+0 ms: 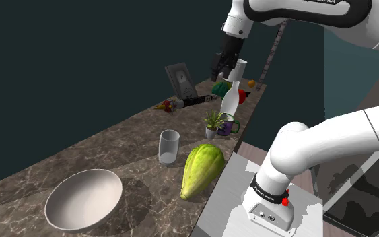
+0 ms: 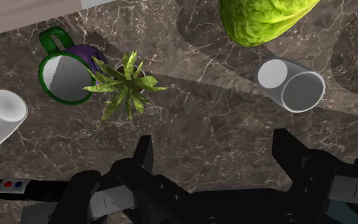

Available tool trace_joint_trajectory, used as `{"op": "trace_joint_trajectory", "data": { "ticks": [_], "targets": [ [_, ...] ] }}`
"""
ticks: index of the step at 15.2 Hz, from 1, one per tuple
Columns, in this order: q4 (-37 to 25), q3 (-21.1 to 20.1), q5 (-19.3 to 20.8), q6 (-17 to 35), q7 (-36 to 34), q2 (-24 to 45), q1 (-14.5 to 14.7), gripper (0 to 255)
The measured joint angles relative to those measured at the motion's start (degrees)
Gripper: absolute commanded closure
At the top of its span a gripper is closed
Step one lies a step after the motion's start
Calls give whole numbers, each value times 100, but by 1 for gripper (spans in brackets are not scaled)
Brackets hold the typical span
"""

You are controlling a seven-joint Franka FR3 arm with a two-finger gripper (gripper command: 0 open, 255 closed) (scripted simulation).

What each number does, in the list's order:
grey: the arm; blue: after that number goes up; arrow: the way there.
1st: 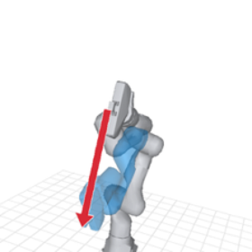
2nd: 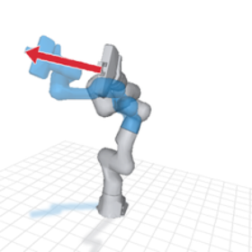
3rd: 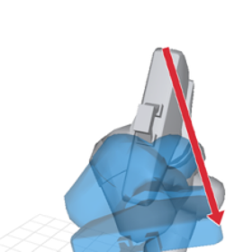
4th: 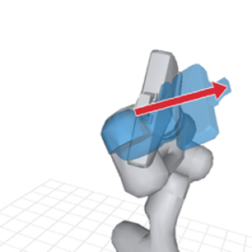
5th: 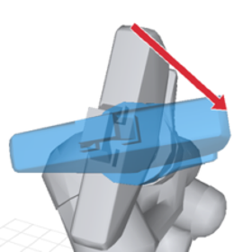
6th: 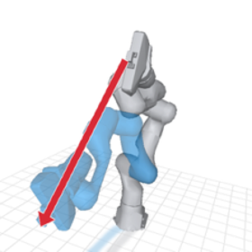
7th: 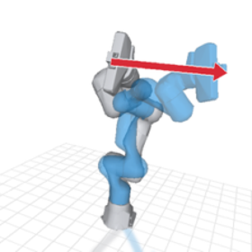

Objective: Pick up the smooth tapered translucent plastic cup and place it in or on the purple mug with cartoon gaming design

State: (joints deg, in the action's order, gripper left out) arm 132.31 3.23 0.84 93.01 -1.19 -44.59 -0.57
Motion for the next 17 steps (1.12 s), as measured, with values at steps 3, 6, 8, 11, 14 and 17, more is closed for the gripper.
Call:
{"op": "trace_joint_trajectory", "data": {
  "ticks": [3, 6, 8, 11, 14, 17],
  "targets": [
    [195, -101, -44, 167, -135, -8, 13, 0],
    [523, -359, -166, 507, -469, 48, 60, 0],
    [737, -579, -271, 812, -740, 171, 109, 0],
    [1056, -882, -411, 1295, -1120, 380, 179, 0],
    [1273, -1179, -529, 1788, -1492, 700, 239, 0],
    [1463, -1465, -625, 2276, -1855, 1043, 291, 0]
  ]
}}
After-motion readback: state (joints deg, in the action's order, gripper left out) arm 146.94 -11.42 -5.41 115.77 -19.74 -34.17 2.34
